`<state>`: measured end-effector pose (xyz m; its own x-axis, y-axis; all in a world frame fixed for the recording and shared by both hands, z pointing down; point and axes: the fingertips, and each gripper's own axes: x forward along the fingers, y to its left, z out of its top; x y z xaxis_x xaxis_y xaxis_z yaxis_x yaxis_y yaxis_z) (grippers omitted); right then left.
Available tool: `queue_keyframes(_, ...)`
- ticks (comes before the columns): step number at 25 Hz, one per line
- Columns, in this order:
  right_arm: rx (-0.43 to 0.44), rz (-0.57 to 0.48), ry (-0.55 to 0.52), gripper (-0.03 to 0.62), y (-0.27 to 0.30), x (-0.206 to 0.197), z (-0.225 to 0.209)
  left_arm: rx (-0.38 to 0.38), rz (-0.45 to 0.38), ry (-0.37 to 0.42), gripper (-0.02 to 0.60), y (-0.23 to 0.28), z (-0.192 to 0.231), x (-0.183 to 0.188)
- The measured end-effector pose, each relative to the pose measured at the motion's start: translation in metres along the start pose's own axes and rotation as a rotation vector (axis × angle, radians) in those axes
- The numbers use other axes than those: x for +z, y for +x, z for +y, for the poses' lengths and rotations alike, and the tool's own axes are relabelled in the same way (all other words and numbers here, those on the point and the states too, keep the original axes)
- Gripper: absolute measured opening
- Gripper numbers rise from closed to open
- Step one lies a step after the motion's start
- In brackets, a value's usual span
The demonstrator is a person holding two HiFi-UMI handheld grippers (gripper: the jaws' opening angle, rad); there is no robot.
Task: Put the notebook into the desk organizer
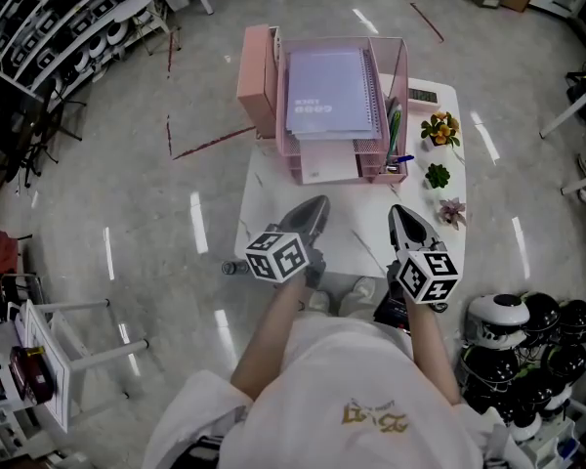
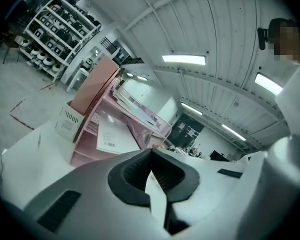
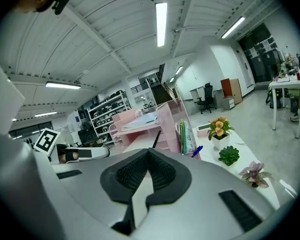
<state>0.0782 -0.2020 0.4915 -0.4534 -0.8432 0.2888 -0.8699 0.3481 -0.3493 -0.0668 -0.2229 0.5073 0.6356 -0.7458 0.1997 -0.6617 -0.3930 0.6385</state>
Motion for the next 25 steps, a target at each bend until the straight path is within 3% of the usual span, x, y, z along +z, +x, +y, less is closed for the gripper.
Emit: queue_keyframes(25,0.001,0.001,-0.041,0.012,-0.0077,-0.0045,0.0085,0.006,-0.025,-0.046,0.018,-0.0096,0.0029,-0.0025)
